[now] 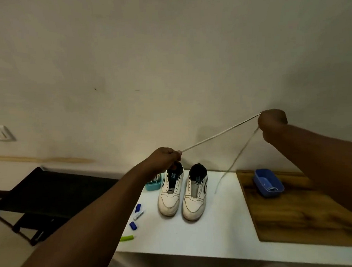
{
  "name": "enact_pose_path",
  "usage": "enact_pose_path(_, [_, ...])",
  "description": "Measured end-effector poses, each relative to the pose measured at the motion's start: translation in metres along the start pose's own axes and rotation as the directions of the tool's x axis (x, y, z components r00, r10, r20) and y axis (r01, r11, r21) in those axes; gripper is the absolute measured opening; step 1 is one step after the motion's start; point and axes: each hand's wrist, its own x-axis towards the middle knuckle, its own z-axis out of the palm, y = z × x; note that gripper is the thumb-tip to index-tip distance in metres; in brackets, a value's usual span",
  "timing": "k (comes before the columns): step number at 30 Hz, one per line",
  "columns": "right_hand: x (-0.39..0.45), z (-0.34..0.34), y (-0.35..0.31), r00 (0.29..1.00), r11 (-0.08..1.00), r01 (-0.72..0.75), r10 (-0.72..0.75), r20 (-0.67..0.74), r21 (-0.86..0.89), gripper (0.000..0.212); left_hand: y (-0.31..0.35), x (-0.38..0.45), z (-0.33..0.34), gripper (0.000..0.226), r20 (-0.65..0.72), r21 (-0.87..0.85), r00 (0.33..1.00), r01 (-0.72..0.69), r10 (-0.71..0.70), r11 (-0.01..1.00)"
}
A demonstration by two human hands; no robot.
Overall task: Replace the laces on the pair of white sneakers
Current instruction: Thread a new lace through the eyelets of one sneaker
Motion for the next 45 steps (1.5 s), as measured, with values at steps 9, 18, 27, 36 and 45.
enact_pose_path(9, [-0.042,0.066,0.048,0.902,0.997,0.022,-0.054,0.429,0.078,0.013,-0.038,-0.001,0.025,0.025,0.059,-0.463,0.966,0.25,-0.252,0.851])
enact_pose_path(18, [-0.148,0.13,0.096,0.499,0.812,0.565,-0.196,0.844,-0.146,0.05,-0.106,0.007,0.049,0.023,0.012,-0.085,0.993,0.116,-0.115,0.99])
enact_pose_path(27, [-0.17,0.203,0.156,0.622,0.884,0.464,-0.372,0.689,0.059,0.014,-0.164,0.03,0.053,0.024,0.156,-0.354,0.973,0.217,-0.171,0.91])
enact_pose_path(36, [-0.172,0.217,0.181,0.562,0.647,0.721,-0.335,0.756,-0.25,0.051,-0.207,0.06,0.064,0.025,-0.072,0.072,0.992,0.107,-0.102,0.992])
enact_pose_path(45, [-0.172,0.253,0.204,0.698,0.943,0.311,-0.311,0.646,0.118,0.02,-0.208,0.087,0.053,0.027,-0.101,-0.224,0.93,0.326,-0.355,0.918])
